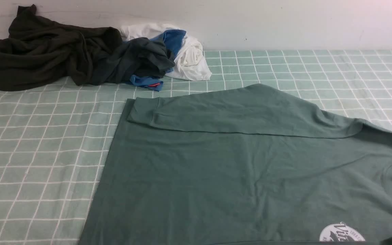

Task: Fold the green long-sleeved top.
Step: Use the left arm to clamp the cuff closest to it

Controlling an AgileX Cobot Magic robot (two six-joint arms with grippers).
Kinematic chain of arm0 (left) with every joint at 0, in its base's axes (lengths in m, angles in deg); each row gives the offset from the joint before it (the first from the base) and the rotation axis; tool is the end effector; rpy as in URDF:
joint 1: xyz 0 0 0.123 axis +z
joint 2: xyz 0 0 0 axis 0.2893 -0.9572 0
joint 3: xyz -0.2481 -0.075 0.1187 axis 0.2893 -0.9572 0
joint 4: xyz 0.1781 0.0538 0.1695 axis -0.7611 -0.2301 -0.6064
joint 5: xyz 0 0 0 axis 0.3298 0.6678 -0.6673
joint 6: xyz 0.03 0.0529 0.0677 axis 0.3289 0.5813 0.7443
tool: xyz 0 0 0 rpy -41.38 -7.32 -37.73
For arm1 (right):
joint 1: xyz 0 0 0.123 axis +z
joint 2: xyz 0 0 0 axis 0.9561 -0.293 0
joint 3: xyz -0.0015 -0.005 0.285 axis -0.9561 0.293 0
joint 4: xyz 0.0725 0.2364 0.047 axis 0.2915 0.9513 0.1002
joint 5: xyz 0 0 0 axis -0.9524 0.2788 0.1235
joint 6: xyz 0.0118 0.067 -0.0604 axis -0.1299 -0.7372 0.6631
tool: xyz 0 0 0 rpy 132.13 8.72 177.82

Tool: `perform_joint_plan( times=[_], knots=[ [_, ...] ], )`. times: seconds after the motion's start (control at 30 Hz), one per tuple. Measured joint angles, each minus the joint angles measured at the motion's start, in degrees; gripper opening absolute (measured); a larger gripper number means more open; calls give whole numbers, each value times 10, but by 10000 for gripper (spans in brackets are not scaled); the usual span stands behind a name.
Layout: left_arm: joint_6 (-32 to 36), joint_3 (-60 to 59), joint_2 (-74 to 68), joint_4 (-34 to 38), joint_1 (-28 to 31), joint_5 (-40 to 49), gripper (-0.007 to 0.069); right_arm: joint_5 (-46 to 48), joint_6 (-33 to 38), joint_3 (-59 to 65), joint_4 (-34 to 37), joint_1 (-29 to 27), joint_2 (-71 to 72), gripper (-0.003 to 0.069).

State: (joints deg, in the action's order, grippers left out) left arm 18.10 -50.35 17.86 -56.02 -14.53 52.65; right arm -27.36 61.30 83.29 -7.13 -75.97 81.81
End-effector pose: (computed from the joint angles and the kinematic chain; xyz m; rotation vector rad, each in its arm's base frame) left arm 0.0530 0.0016 0.1767 0.0271 1.8236 0.0688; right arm 0.0529 -0.0029 0.1737 0.1699 1.8443 0.0549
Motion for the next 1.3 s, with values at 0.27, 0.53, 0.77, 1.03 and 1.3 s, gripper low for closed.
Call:
perform_joint_plan(
  times=[0.27,0.53,0.77,1.03,1.3],
  knots=[
    [0,0,0,0,0,0,-3,0,0,0,0,0,0,-14],
    [0,0,0,0,0,0,-3,0,-6,0,0,0,0,-14],
    [0,0,0,0,0,0,-3,0,-6,0,0,0,0,-14],
    [0,0,0,0,-29,0,-3,0,-6,0,0,0,0,-14],
    [0,0,0,0,-30,0,-3,0,-6,0,0,0,0,-14]
  ],
)
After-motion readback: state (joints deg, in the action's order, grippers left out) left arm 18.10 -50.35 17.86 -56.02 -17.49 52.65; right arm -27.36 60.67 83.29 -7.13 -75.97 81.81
